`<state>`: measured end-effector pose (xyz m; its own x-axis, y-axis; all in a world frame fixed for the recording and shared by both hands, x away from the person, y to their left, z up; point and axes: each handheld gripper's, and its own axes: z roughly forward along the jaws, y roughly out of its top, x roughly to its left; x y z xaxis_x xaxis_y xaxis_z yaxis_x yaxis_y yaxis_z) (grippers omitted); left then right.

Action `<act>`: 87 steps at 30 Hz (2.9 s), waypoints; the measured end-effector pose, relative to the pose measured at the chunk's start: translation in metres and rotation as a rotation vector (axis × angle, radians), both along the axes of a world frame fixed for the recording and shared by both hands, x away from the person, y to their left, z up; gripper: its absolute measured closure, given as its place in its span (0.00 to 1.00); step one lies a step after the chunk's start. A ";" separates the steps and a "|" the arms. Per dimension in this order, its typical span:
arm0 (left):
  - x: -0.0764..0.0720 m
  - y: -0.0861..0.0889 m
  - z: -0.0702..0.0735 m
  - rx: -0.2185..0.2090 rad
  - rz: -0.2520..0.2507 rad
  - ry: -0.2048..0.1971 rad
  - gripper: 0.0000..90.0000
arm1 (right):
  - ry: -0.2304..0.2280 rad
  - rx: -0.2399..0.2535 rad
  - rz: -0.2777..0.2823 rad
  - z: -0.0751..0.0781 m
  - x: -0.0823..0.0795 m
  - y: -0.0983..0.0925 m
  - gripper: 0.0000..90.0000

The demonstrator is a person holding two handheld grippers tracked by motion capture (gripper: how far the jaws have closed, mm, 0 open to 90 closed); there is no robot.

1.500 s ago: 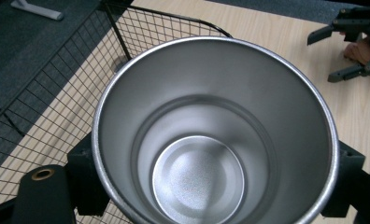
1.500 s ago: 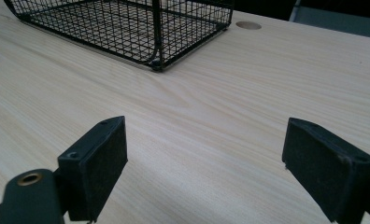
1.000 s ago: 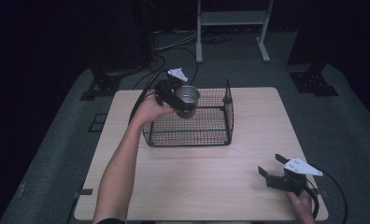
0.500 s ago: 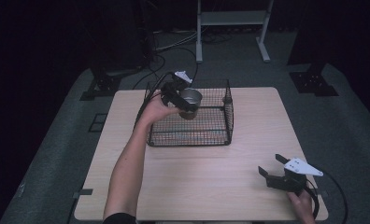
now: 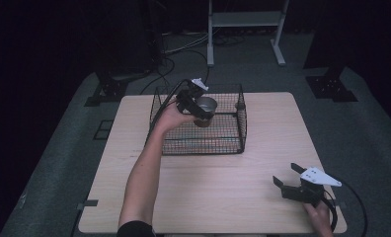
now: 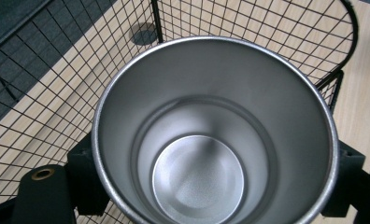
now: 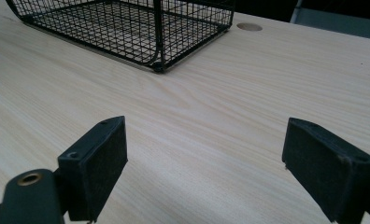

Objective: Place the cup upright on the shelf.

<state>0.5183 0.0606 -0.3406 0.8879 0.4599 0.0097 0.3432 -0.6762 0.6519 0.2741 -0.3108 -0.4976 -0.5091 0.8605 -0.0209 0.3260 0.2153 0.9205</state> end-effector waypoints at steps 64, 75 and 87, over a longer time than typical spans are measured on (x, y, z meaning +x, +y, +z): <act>0.028 -0.011 -0.076 0.143 0.046 0.129 0.19 | -0.002 0.001 0.011 0.000 0.000 0.000 0.15; 0.026 -0.007 -0.078 0.155 0.049 0.155 0.18 | 0.000 -0.001 0.012 0.000 -0.001 0.000 0.15; 0.025 -0.002 -0.077 0.154 0.054 0.175 0.13 | 0.000 -0.003 0.013 0.000 0.000 0.000 0.15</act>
